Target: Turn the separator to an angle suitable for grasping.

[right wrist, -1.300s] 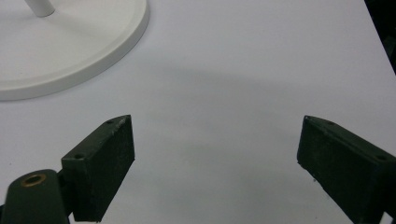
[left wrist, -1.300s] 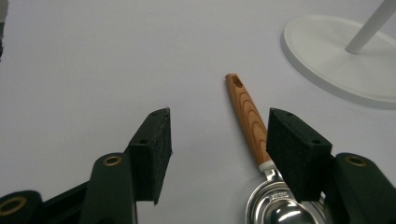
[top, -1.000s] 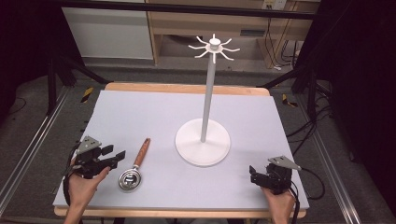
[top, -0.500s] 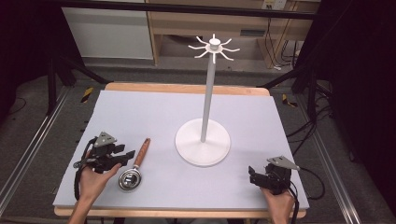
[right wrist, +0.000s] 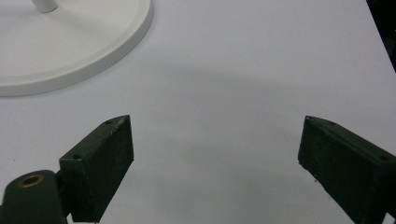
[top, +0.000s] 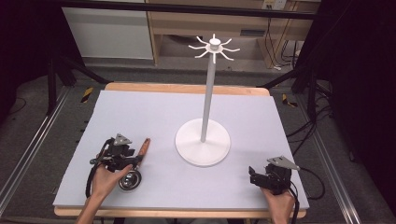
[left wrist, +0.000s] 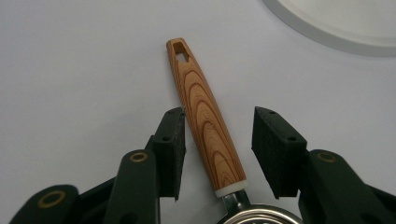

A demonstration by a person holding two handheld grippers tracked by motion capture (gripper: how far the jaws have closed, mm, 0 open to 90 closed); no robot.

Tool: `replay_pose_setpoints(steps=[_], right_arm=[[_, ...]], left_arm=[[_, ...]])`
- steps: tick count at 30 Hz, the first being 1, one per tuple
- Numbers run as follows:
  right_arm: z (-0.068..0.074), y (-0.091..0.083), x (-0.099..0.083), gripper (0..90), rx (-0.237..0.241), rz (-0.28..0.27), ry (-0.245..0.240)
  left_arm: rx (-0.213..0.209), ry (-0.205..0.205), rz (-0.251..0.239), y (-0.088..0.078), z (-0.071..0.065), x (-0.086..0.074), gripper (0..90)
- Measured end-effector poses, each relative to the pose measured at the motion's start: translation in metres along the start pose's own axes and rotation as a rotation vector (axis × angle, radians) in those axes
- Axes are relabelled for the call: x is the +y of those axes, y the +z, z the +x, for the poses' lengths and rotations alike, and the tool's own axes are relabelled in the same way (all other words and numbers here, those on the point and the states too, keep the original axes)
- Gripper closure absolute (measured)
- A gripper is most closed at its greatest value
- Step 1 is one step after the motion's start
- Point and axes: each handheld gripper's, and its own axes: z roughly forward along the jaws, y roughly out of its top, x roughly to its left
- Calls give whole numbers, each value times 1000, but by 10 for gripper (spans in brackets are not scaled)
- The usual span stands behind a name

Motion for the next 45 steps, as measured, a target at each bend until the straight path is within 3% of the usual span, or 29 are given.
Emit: replay_pose_setpoints(steps=[12, 21, 26, 30, 34, 44, 45], right_arm=[[1, 1, 0, 108, 0, 10, 2], [1, 1, 0, 108, 0, 12, 5], [1, 1, 0, 108, 1, 8, 2], [0, 1, 0, 108, 0, 9, 1], [0, 0, 0, 108, 0, 7, 3], [-1, 1, 0, 108, 1, 8, 4], [-1, 1, 0, 108, 1, 8, 2]], left_arm=[[1, 0, 88, 17, -1, -3, 589], [-10, -4, 120, 22, 0, -1, 575], [6, 15, 142, 23, -4, 1, 584], [16, 22, 149, 23, -3, 1, 644], [0, 32, 152, 21, -1, -1, 687], [2, 73, 157, 17, -1, -4, 678], [14, 87, 160, 16, -1, -3, 632]])
